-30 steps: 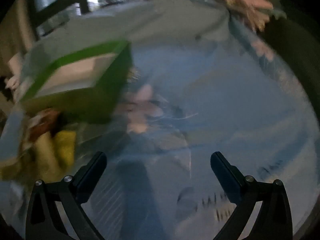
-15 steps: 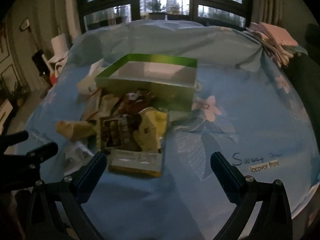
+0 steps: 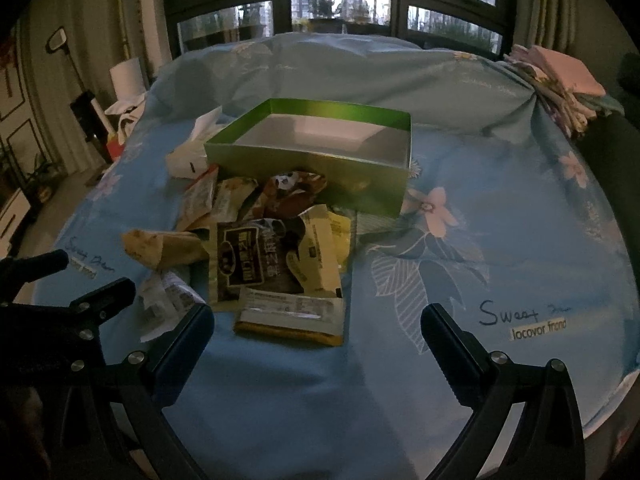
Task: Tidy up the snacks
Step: 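Move the right tool toward the snack pile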
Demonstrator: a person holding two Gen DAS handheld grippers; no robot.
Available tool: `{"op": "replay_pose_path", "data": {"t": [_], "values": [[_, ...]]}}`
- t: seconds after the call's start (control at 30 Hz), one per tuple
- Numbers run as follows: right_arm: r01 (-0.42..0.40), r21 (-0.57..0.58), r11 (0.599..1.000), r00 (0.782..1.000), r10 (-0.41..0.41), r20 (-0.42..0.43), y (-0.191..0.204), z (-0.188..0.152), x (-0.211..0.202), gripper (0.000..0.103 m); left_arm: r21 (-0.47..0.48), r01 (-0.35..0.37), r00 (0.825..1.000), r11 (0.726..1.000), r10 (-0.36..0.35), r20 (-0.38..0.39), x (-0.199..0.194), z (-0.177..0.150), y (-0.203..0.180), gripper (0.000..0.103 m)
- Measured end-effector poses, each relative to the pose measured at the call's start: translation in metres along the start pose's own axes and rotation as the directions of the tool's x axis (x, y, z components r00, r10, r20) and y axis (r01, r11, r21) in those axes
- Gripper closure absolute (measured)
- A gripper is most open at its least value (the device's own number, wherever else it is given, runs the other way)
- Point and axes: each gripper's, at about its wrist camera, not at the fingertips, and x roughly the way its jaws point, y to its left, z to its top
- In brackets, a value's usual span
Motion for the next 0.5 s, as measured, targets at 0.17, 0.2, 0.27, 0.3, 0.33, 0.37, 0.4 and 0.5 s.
{"op": "replay_pose_path", "data": {"t": [0.17,0.2,0.27,0.3,0.33,0.37,0.4,0.5], "values": [[-0.005,0.0,1.0,1.0,0.005,0.0,-0.0001,-0.0006,0.0024,0.0,0.006,0.001,1.0,1.0,-0.001,-0.001,0.0006,-0.0003,-0.0014,0.0],[-0.003,0.001,1.0,1.0,0.003,-0.003,-0.0003,-0.0004,0.0019,0.0,0.005,0.002,1.0,1.0,-0.002,-0.001,0.0009,-0.0008,-0.0012,0.0],[-0.006,0.002,1.0,1.0,0.006,-0.001,-0.0007,-0.0011,0.0018,0.0,0.002,0.009,1.0,1.0,-0.009,0.002,0.0012,-0.0011,0.0011,0.0],[-0.007,0.001,1.0,1.0,0.007,0.001,-0.0006,-0.0013,0.0017,0.0,0.0,0.011,1.0,1.0,-0.011,0.003,0.0017,-0.0018,0.0016,0.0],[-0.006,0.001,1.0,1.0,0.006,0.002,-0.0004,-0.0013,0.0023,0.0,-0.002,0.013,1.0,1.0,-0.013,0.002,0.0025,-0.0022,0.0029,0.0],[-0.005,0.002,1.0,1.0,0.005,-0.002,-0.0006,-0.0002,0.0019,0.0,-0.004,0.018,1.0,1.0,-0.018,0.0,0.0032,-0.0026,0.004,0.0],[-0.008,0.003,1.0,1.0,0.008,-0.003,-0.0007,-0.0003,0.0018,0.0,-0.005,0.021,1.0,1.0,-0.021,0.0,0.0037,-0.0027,0.0042,0.0],[-0.023,0.006,1.0,1.0,0.023,-0.006,-0.0014,-0.0008,0.0041,0.0,-0.007,0.033,0.999,0.999,-0.033,0.002,0.0043,-0.0037,0.0054,0.0]]}}
